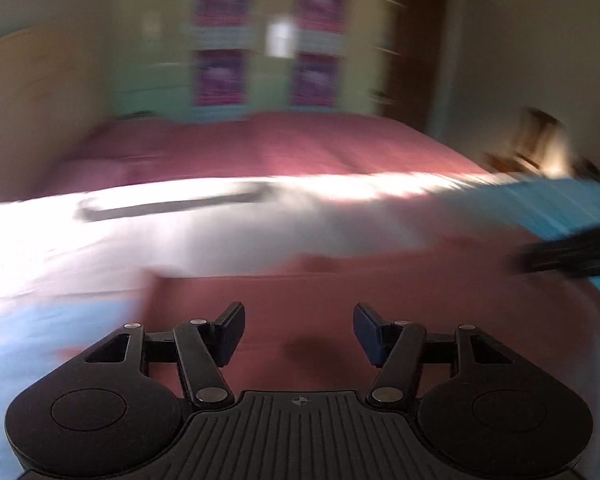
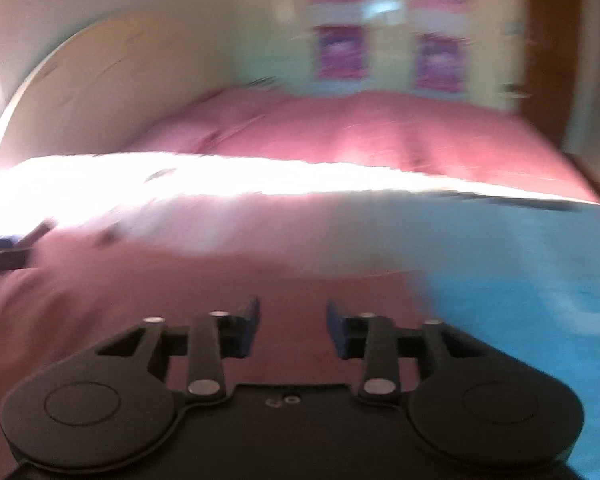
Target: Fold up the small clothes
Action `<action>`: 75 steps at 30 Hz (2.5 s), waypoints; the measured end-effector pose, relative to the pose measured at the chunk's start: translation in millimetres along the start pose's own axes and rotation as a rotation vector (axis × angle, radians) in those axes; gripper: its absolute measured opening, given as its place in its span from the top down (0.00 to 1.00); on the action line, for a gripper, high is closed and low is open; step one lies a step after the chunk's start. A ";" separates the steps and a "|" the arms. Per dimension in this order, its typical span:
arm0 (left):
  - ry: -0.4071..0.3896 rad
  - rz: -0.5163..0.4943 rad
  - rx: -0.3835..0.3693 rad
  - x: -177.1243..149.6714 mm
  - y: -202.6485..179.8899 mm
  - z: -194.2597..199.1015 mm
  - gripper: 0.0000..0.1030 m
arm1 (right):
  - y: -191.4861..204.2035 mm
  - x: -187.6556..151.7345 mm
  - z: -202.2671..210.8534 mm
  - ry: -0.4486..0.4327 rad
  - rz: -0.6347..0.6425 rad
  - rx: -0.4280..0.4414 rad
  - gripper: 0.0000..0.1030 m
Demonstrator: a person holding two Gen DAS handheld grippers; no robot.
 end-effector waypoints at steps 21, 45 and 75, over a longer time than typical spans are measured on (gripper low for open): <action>-0.033 -0.023 0.066 -13.7 -32.1 30.2 0.26 | -0.1 -2.1 28.1 -0.045 0.004 -0.109 0.65; -0.023 0.013 0.140 -73.3 -29.4 98.6 0.20 | 50.3 -50.3 81.3 -0.059 0.012 -0.093 0.63; 0.055 0.123 0.352 -151.5 23.1 171.0 0.19 | -20.4 -141.5 128.4 0.086 -0.095 -0.303 0.73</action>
Point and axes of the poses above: each gripper's, at about its wrist camera, not at the fingertips, and z roughly against the way its jaws point, y to its left, x to its top, the point moved 10 cm from there along -z, roughly the way its jaws point, and after that the axes turned 1 degree about -y, right-handed, at the moved point
